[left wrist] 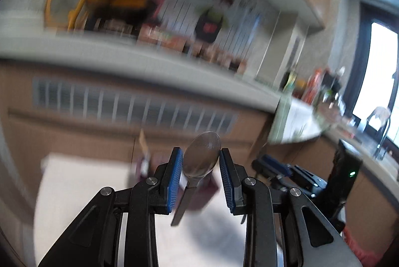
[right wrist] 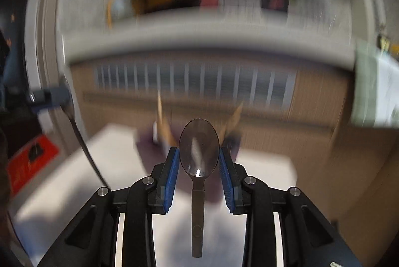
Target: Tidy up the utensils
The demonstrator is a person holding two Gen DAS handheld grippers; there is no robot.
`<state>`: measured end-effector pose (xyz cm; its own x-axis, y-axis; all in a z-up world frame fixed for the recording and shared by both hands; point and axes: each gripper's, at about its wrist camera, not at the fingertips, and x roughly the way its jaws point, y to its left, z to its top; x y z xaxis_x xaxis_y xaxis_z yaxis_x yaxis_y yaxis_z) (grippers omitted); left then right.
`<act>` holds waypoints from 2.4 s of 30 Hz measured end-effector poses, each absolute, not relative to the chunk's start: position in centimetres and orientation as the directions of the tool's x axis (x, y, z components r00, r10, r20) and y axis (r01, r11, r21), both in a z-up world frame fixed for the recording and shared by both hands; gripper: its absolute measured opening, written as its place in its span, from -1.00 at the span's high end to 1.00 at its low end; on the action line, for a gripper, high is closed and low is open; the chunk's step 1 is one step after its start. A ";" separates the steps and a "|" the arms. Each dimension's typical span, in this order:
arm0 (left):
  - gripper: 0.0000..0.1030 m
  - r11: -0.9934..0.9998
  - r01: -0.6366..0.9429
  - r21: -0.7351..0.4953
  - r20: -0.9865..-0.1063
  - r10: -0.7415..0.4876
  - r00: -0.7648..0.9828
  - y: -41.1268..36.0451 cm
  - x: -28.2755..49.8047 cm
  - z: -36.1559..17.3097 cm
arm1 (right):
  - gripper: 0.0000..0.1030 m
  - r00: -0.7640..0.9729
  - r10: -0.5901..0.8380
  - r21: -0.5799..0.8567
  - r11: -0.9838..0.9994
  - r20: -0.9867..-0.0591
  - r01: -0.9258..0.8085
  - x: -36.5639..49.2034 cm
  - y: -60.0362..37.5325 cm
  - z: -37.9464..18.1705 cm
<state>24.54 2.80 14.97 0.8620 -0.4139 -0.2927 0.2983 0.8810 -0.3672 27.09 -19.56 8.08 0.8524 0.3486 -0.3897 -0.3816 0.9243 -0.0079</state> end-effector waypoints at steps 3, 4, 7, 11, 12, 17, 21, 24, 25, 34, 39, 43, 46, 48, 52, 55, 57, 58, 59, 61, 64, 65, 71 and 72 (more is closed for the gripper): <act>0.39 0.874 0.303 -0.381 -0.259 -0.415 0.872 3.3 26.5 18.2 | 0.43 0.912 0.346 0.021 0.936 -0.218 -0.350 27.9 -20.1 15.2; 0.39 0.875 0.299 -0.381 -0.249 -0.408 0.878 3.4 27.1 18.8 | 0.43 0.920 0.345 0.031 0.938 -0.186 -0.345 28.4 -19.9 16.7; 0.39 0.879 0.293 -0.376 -0.222 -0.393 0.893 3.7 28.6 19.2 | 0.43 0.934 0.344 0.057 0.939 -0.099 -0.340 29.6 -19.8 19.4; 0.39 0.863 0.294 -0.411 -0.251 -0.417 0.874 3.8 32.3 17.0 | 0.43 0.940 0.335 0.081 0.941 -0.069 -0.329 32.2 -19.5 19.2; 0.39 0.860 0.289 -0.420 -0.265 -0.421 0.868 3.8 33.1 16.1 | 0.43 0.939 0.335 0.089 0.941 -0.082 -0.327 32.7 -19.5 18.6; 0.39 0.843 0.268 -0.466 -0.325 -0.445 0.834 3.8 37.0 11.5 | 0.43 0.928 0.327 0.095 0.945 -0.180 -0.314 35.5 -18.4 13.2; 0.39 0.830 0.250 -0.499 -0.372 -0.465 0.803 3.7 39.2 8.4 | 0.43 0.910 0.331 0.116 0.943 -0.250 -0.311 37.7 -18.1 9.7; 0.39 0.816 0.252 -0.520 -0.406 -0.496 0.767 3.3 40.1 6.3 | 0.43 0.893 0.333 0.133 0.942 -0.301 -0.307 39.2 -18.1 7.5; 0.39 0.809 0.261 -0.527 -0.421 -0.515 0.747 3.1 40.4 5.6 | 0.43 0.885 0.340 0.138 0.940 -0.318 -0.311 39.4 -18.1 6.8; 0.15 0.872 0.228 -0.432 -0.521 -0.448 0.726 1.5 38.3 2.8 | 0.39 0.795 0.367 0.157 0.930 -0.483 -0.333 39.3 -18.8 2.3; 0.15 0.960 0.151 -0.236 -0.455 -0.246 0.856 1.4 30.3 3.8 | 0.29 0.802 0.346 0.149 0.938 -0.487 -0.313 35.3 -20.6 2.1; 0.15 0.981 0.096 -0.169 -0.445 -0.163 0.880 1.3 24.1 3.2 | 0.25 0.788 0.361 0.173 0.932 -0.500 -0.317 29.6 -21.9 2.1; 0.15 0.977 0.084 -0.193 -0.481 -0.169 0.860 1.1 20.3 2.1 | 0.25 0.773 0.374 0.144 0.925 -0.513 -0.352 25.0 -21.6 1.7; 0.15 0.982 0.048 -0.184 -0.521 -0.138 0.842 0.6 18.4 1.4 | 0.25 0.771 0.367 0.098 0.923 -0.521 -0.373 21.7 -21.2 1.3; 0.15 0.990 -0.006 -0.144 -0.551 -0.076 0.831 -0.3 14.8 0.5 | 0.25 0.774 0.348 0.056 0.924 -0.528 -0.377 16.9 -20.4 0.3; 0.15 0.990 0.000 -0.139 -0.565 -0.079 0.821 -0.8 13.3 0.3 | 0.25 0.788 0.317 0.032 0.935 -0.527 -0.354 14.6 -20.2 -0.2; 0.15 0.994 -0.019 -0.109 -0.551 -0.045 0.833 -0.9 12.5 0.5 | 0.25 0.793 0.313 0.031 0.937 -0.523 -0.349 13.8 -20.3 -0.3; 0.15 0.995 -0.028 -0.096 -0.546 -0.029 0.837 -1.0 12.3 0.6 | 0.25 0.794 0.313 0.036 0.938 -0.521 -0.346 13.6 -20.5 -0.3; 0.15 0.995 -0.035 -0.090 -0.545 -0.020 0.838 -0.9 12.2 0.6 | 0.25 0.795 0.314 0.040 0.938 -0.519 -0.344 13.4 -20.6 -0.2; 0.15 0.994 -0.040 -0.097 -0.548 -0.020 0.836 -0.7 12.2 0.7 | 0.25 0.801 0.312 0.051 0.941 -0.511 -0.334 13.4 -20.9 0.0; 0.15 0.995 -0.043 -0.092 -0.550 -0.015 0.835 -0.6 12.2 0.7 | 0.25 0.802 0.313 0.056 0.942 -0.509 -0.331 13.8 -21.0 0.2; 0.15 0.995 -0.041 -0.089 -0.550 -0.015 0.835 -0.7 12.2 0.7 | 0.25 0.801 0.314 0.055 0.941 -0.509 -0.333 13.7 -21.0 0.2; 0.15 0.996 -0.027 -0.087 -0.555 -0.026 0.831 -0.9 12.4 0.7 | 0.25 0.796 0.304 0.052 0.944 -0.523 -0.326 14.1 -21.1 -0.2; 0.15 0.996 -0.026 -0.088 -0.557 -0.027 0.830 -0.9 12.5 0.7 | 0.25 0.796 0.303 0.052 0.944 -0.524 -0.325 14.1 -21.1 -0.2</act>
<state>12.47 -0.93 0.70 0.8302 -0.0274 -0.5568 -0.0263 0.9957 -0.0883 14.14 -21.08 -0.24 0.7961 0.3029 -0.5239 -0.3250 0.9443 0.0521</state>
